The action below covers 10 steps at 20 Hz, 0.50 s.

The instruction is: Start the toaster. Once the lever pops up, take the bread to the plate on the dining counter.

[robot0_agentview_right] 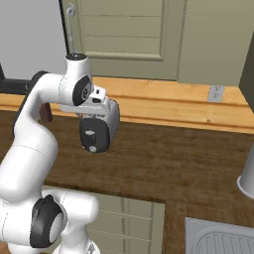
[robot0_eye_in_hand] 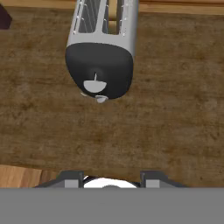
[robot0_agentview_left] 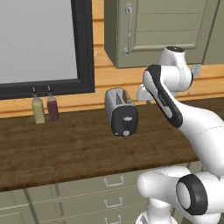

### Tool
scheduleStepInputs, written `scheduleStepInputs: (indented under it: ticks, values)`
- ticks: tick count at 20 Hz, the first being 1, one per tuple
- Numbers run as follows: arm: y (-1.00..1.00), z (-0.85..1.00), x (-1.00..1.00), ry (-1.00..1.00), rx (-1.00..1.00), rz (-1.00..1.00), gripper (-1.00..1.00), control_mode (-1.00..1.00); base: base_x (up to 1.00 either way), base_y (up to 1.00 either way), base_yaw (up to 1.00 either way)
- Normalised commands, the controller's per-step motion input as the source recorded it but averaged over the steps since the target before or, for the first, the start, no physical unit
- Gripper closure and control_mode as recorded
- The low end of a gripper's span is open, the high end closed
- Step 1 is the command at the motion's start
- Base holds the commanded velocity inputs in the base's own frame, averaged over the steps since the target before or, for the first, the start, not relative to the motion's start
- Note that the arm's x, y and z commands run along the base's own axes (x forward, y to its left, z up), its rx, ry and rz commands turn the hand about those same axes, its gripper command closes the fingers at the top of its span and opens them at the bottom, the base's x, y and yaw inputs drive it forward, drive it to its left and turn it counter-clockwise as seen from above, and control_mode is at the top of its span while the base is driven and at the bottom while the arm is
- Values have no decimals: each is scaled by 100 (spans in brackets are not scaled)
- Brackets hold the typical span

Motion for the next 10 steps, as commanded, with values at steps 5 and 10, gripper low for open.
scheduleStepInputs:
  ticks: [5,10]
  values:
    - [-4,-21,-1,7,4,-11,-100,-100,0,0,0]
    - [3,-96,1,3,43,-28,-100,-100,0,0,0]
